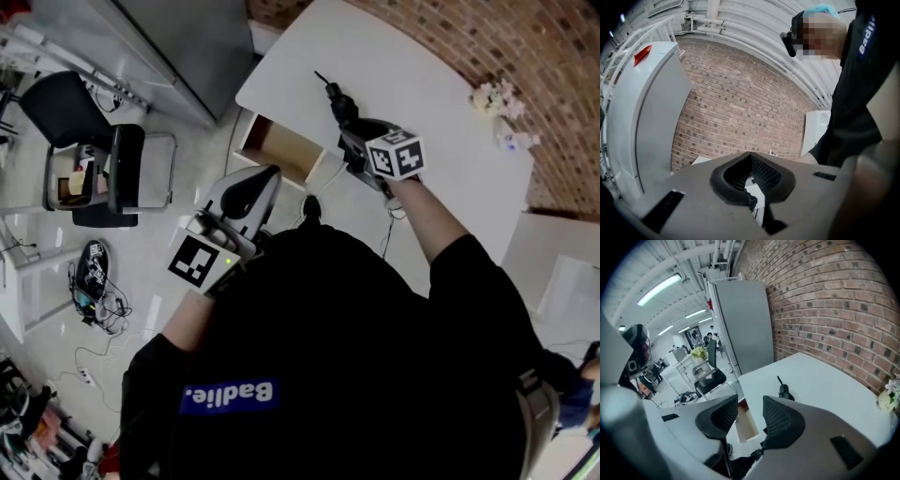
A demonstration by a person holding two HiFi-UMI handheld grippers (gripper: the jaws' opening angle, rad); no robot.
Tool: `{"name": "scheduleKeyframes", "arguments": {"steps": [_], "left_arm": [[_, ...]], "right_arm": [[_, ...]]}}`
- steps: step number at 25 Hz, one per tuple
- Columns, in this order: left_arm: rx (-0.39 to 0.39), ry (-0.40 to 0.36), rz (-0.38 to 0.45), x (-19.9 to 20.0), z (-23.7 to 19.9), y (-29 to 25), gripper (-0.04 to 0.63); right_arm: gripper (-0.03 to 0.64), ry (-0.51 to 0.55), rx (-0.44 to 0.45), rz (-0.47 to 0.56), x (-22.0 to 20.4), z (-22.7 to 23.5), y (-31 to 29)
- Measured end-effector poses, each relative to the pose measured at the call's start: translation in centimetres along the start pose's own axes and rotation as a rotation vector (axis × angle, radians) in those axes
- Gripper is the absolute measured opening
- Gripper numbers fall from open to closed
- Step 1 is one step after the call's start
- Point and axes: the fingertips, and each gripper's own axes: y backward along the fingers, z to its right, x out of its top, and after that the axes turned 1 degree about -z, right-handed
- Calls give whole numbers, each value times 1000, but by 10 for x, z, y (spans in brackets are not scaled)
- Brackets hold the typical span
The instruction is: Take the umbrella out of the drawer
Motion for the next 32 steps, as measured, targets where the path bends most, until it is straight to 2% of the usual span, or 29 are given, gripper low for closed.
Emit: {"name": "scheduleKeyframes", "arguments": {"steps": [5, 17, 25, 32], "left_arm": [[-43, -5, -2, 1, 4, 2, 0], [-130, -23, -16, 2, 12, 7, 1], [-153, -32, -24, 1, 17, 15, 0], [-152, -36, -28, -2, 20, 23, 0]], "right_arm": [[145, -12, 107, 63, 7, -57, 19], [93, -53, 189, 194, 31, -129, 66], [55, -57, 251, 274, 43, -168, 97], [34, -23, 365, 386, 67, -210, 121]]}}
